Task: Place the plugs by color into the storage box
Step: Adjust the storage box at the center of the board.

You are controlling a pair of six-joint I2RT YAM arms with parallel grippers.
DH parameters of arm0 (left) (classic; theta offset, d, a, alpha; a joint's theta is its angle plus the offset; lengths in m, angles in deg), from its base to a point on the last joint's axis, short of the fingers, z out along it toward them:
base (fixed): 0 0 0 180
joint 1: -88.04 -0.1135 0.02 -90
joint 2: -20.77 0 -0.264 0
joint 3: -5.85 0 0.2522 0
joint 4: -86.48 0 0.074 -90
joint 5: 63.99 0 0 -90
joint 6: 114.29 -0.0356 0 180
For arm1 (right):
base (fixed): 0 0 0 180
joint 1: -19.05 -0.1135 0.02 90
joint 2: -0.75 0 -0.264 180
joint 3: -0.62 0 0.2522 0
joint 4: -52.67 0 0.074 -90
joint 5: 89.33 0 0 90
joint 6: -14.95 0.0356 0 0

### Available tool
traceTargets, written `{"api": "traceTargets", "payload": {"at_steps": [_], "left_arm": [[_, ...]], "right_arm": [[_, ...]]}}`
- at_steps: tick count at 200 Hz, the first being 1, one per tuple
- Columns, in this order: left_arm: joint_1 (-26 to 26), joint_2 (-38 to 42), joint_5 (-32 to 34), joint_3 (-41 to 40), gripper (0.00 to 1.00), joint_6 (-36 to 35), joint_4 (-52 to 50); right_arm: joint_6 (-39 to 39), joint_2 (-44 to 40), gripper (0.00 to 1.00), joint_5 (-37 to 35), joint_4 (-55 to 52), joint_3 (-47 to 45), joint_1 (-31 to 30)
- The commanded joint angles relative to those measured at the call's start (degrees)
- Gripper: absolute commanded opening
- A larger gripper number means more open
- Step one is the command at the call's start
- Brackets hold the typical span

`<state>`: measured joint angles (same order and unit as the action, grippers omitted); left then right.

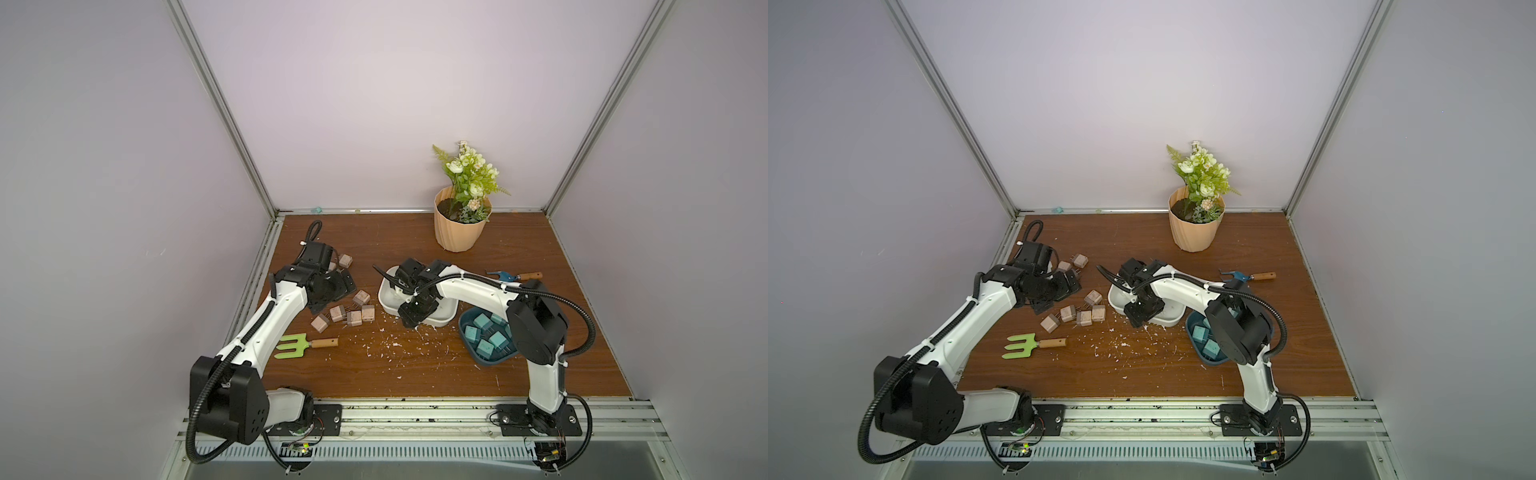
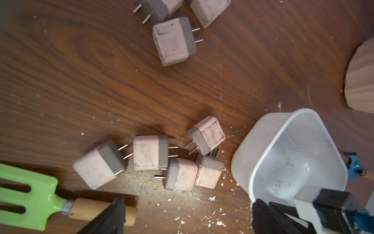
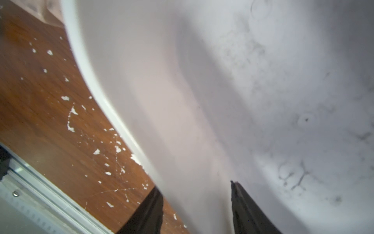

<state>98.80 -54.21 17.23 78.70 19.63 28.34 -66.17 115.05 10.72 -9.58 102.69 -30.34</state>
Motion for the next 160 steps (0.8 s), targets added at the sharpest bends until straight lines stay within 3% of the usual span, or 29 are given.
{"api": "traceTargets", "payload": {"at_steps": [1, 63, 80, 114, 160], "left_arm": [[-0.7, 0.8, 0.8, -0.8, 0.98, -0.1, -2.1], [-0.6, 2.0, -0.3, -3.8, 0.98, -0.1, -2.1], [-0.5, 3.5, -0.6, -6.2, 0.98, 0.8, -2.1], [1.6, 5.8, -0.3, -9.8, 0.98, 2.5, -2.0], [6.4, 2.6, 0.6, -9.5, 0.98, 3.7, -0.3]], "right_arm": [[5.2, -0.1, 0.46, 1.8, 0.3, 3.2, 0.0], [26.3, 0.2, 0.26, 4.0, 6.1, 3.0, 0.1], [29.4, 1.7, 0.25, 3.4, 7.0, 5.4, 0.1], [31.1, 4.9, 0.34, 2.3, 6.0, 10.9, 0.1], [31.8, 2.2, 0.61, 1.4, 10.6, 10.7, -0.3]]}}
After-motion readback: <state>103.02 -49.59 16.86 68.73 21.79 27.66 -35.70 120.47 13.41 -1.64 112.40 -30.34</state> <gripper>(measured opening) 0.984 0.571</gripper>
